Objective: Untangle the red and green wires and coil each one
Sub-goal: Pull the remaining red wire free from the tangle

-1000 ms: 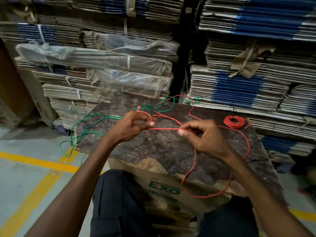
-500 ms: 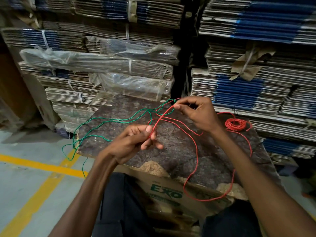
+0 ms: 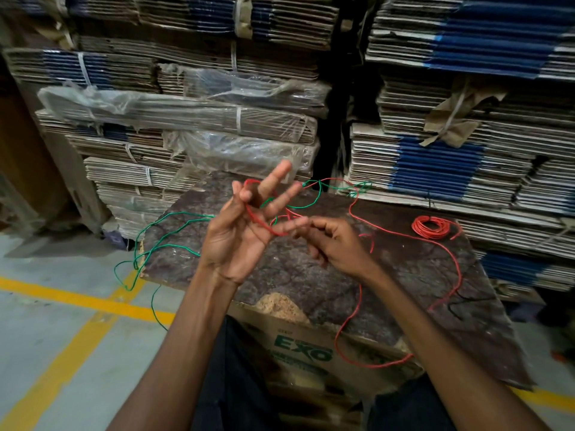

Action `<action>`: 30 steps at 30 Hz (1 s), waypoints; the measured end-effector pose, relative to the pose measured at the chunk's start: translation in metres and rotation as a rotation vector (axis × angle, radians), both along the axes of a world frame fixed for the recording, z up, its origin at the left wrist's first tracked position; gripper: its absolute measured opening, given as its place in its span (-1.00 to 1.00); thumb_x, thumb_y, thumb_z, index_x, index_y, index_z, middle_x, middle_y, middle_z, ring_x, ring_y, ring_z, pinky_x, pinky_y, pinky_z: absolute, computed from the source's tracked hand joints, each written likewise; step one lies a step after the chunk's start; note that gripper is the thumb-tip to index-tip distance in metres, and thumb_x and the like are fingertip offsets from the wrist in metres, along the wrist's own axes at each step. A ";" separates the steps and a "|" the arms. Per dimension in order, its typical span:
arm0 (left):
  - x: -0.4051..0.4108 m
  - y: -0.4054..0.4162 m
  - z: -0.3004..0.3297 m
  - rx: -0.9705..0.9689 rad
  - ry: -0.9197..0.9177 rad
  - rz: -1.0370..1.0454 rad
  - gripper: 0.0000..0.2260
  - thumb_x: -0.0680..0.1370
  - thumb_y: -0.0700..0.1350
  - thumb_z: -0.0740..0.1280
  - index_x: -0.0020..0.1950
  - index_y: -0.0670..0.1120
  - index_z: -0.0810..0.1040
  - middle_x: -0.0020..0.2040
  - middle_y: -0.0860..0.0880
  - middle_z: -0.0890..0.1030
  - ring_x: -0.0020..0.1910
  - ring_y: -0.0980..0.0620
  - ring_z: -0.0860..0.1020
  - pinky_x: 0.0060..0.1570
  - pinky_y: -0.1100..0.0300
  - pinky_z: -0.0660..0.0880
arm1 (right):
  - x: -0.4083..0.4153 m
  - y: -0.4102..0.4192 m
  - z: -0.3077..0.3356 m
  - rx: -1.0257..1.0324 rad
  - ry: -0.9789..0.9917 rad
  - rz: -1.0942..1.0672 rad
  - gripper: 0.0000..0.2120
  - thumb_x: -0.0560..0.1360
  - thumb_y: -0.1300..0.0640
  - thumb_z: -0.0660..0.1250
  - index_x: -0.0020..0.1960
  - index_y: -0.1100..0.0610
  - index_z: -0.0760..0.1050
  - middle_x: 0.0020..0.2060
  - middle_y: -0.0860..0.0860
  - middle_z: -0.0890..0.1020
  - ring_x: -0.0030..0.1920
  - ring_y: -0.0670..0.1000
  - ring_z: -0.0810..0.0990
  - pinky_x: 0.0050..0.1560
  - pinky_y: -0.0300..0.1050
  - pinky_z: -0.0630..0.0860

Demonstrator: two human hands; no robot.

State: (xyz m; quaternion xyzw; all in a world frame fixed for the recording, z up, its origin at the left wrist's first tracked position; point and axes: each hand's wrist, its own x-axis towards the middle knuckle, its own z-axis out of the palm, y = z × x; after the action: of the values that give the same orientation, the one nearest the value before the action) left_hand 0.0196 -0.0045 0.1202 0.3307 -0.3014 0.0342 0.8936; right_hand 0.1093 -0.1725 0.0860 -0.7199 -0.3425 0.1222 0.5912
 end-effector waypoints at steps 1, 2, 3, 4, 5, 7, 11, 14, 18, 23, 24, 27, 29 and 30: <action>0.004 0.001 0.003 -0.010 0.000 0.031 -0.92 0.52 -0.05 0.36 -0.14 -0.01 0.62 0.50 -0.17 0.31 0.48 -0.29 0.23 0.26 -0.43 0.29 | -0.005 0.000 -0.004 -0.012 0.039 0.017 -0.84 0.61 0.17 0.24 -0.10 0.13 0.56 -0.55 -0.05 0.46 -0.60 -0.13 0.37 -0.58 -0.29 0.31; 0.008 0.003 0.005 -0.008 0.017 0.080 -0.94 0.50 -0.03 0.39 -0.15 0.01 0.62 0.51 -0.14 0.30 0.48 -0.28 0.25 0.25 -0.40 0.32 | -0.009 0.000 -0.007 -0.024 0.065 0.031 -0.81 0.62 0.17 0.23 -0.10 0.18 0.56 -0.56 -0.05 0.46 -0.59 -0.13 0.37 -0.56 -0.28 0.33; 0.012 0.006 0.006 -0.005 0.040 0.132 -0.95 0.46 -0.02 0.43 -0.17 0.03 0.62 0.50 -0.12 0.31 0.45 -0.27 0.29 0.24 -0.37 0.35 | -0.011 -0.001 -0.009 -0.037 0.073 0.038 -0.79 0.62 0.17 0.22 -0.10 0.22 0.56 -0.56 -0.06 0.46 -0.57 -0.13 0.38 -0.53 -0.28 0.35; 0.016 0.008 0.007 -0.001 0.061 0.180 -0.94 0.43 0.00 0.46 -0.18 0.04 0.63 0.50 -0.10 0.32 0.40 -0.26 0.33 0.21 -0.35 0.38 | -0.013 -0.002 -0.012 -0.050 0.067 0.039 -0.77 0.63 0.17 0.21 -0.11 0.26 0.56 -0.55 -0.05 0.46 -0.56 -0.13 0.39 -0.51 -0.28 0.37; 0.020 0.011 0.008 0.001 0.081 0.222 -0.92 0.40 0.01 0.48 -0.18 0.05 0.63 0.49 -0.09 0.33 0.35 -0.23 0.37 0.19 -0.34 0.41 | -0.014 -0.004 -0.015 -0.066 0.056 0.039 -0.75 0.63 0.17 0.21 -0.11 0.27 0.56 -0.54 -0.04 0.46 -0.54 -0.13 0.39 -0.49 -0.30 0.38; 0.028 0.017 0.010 0.008 0.118 0.307 -0.88 0.37 0.03 0.51 -0.18 0.05 0.63 0.48 -0.09 0.35 0.24 -0.15 0.44 0.13 -0.28 0.46 | -0.016 -0.010 -0.019 -0.105 0.033 0.045 -0.74 0.63 0.14 0.21 -0.13 0.24 0.56 -0.52 -0.02 0.47 -0.53 -0.12 0.42 -0.45 -0.30 0.40; 0.040 0.025 0.010 0.096 0.201 0.469 -0.82 0.41 0.05 0.51 -0.22 0.00 0.59 0.41 -0.10 0.46 0.03 0.05 0.51 0.01 -0.06 0.47 | -0.019 -0.019 -0.023 -0.244 -0.023 0.077 -0.78 0.64 0.12 0.22 -0.11 0.18 0.55 -0.49 -0.03 0.53 -0.49 -0.15 0.46 -0.40 -0.31 0.39; 0.046 0.021 0.007 0.359 0.209 0.675 -0.79 0.58 -0.08 0.30 -0.20 -0.07 0.65 0.23 -0.07 0.62 -0.08 0.23 0.56 -0.09 0.23 0.35 | -0.019 -0.025 -0.017 -0.359 -0.139 0.092 -0.81 0.63 0.10 0.23 -0.10 0.12 0.54 -0.47 -0.04 0.59 -0.46 -0.16 0.50 -0.35 -0.23 0.41; 0.050 0.028 -0.009 0.928 0.080 0.790 -0.78 0.60 -0.06 0.26 -0.20 -0.01 0.62 0.34 -0.14 0.49 0.40 0.17 0.37 0.47 -0.01 0.20 | -0.020 -0.037 -0.001 -0.478 -0.399 0.011 -0.74 0.59 0.04 0.27 -0.27 -0.15 0.44 -0.44 -0.08 0.62 -0.44 -0.19 0.53 -0.30 -0.14 0.47; 0.050 0.033 -0.027 1.330 -0.023 0.830 -0.71 0.58 -0.02 0.25 -0.24 -0.15 0.56 -0.15 0.01 0.67 0.03 0.20 0.62 0.49 0.10 0.07 | -0.019 -0.047 0.014 -0.516 -0.618 -0.117 -0.86 0.52 -0.07 0.29 -0.07 -0.07 0.60 -0.35 -0.10 0.63 -0.32 -0.13 0.56 -0.27 -0.08 0.48; 0.047 0.033 -0.028 1.367 -0.038 0.830 -0.70 0.58 -0.01 0.24 -0.26 -0.15 0.56 -0.29 0.08 0.60 -0.19 0.24 0.58 0.32 0.18 0.29 | -0.018 -0.049 0.017 -0.537 -0.702 -0.156 -0.83 0.49 -0.09 0.30 -0.04 -0.08 0.62 -0.32 -0.10 0.64 -0.26 -0.10 0.57 -0.24 -0.11 0.47; 0.037 0.035 -0.030 1.419 -0.033 0.773 -0.70 0.60 -0.03 0.23 -0.29 -0.09 0.53 -0.40 0.09 0.54 -0.41 0.23 0.43 -0.32 0.28 0.31 | -0.011 -0.056 0.022 -0.528 -0.992 -0.251 -0.82 0.45 -0.07 0.33 -0.06 -0.06 0.68 -0.27 -0.11 0.67 -0.13 -0.01 0.59 -0.14 -0.13 0.46; 0.030 0.034 -0.031 1.418 0.005 0.668 -0.69 0.63 -0.11 0.23 -0.30 -0.13 0.49 -0.41 0.01 0.61 -0.47 0.22 0.42 -0.40 0.33 0.30 | -0.001 -0.059 0.021 -0.508 -1.091 -0.300 -0.79 0.46 -0.05 0.30 -0.07 -0.02 0.69 -0.26 -0.12 0.66 -0.07 0.02 0.57 -0.09 -0.15 0.45; 0.027 0.032 -0.031 1.428 0.024 0.634 -0.69 0.64 -0.13 0.23 -0.30 -0.15 0.47 -0.43 -0.02 0.62 -0.50 0.22 0.41 -0.42 0.34 0.29 | 0.005 -0.060 0.018 -0.493 -1.114 -0.315 -0.79 0.47 -0.01 0.30 -0.06 0.00 0.69 -0.24 -0.10 0.66 -0.02 0.03 0.57 -0.05 -0.15 0.43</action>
State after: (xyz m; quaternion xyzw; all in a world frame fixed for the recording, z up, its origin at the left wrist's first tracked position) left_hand 0.0470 0.0279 0.0892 0.8965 -0.1317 0.0819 0.4150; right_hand 0.1147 -0.2323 0.1039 -0.8324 -0.4508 -0.2844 0.1515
